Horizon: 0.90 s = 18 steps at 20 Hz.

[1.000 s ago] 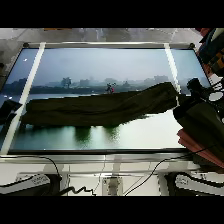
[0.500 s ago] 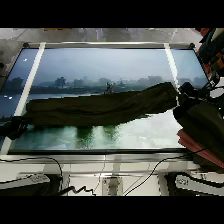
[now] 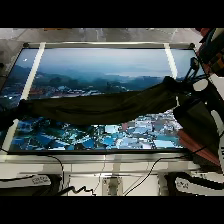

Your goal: Fold the clothes and pants, and hang the long-sleeved shirts on hangers.

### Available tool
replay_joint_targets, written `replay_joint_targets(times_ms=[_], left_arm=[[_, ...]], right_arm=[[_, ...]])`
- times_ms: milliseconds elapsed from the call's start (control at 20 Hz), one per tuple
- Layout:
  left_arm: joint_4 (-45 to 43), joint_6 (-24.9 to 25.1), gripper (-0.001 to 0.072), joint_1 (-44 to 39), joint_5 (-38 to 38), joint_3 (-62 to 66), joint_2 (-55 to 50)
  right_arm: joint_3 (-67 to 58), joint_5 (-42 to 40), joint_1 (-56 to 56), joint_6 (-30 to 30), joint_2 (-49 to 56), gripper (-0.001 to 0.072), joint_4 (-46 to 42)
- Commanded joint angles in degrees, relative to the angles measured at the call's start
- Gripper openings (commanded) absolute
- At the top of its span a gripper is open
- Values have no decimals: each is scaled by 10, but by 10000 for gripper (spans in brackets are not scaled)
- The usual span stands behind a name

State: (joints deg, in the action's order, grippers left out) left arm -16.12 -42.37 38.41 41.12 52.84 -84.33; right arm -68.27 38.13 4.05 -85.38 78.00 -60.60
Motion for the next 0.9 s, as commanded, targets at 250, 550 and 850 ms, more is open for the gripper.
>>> replay_joint_targets(times_ms=[250,550,850], left_arm=[[-25,21,21,-73,145,136,155],[-25,17,22,-81,172,136,283],[-25,17,22,-85,172,136,275]], right_arm=[[-25,-221,-243,-74,64,29,5],[-231,-129,-418,-128,268,29,49],[-361,-64,-542,-127,365,29,57]])
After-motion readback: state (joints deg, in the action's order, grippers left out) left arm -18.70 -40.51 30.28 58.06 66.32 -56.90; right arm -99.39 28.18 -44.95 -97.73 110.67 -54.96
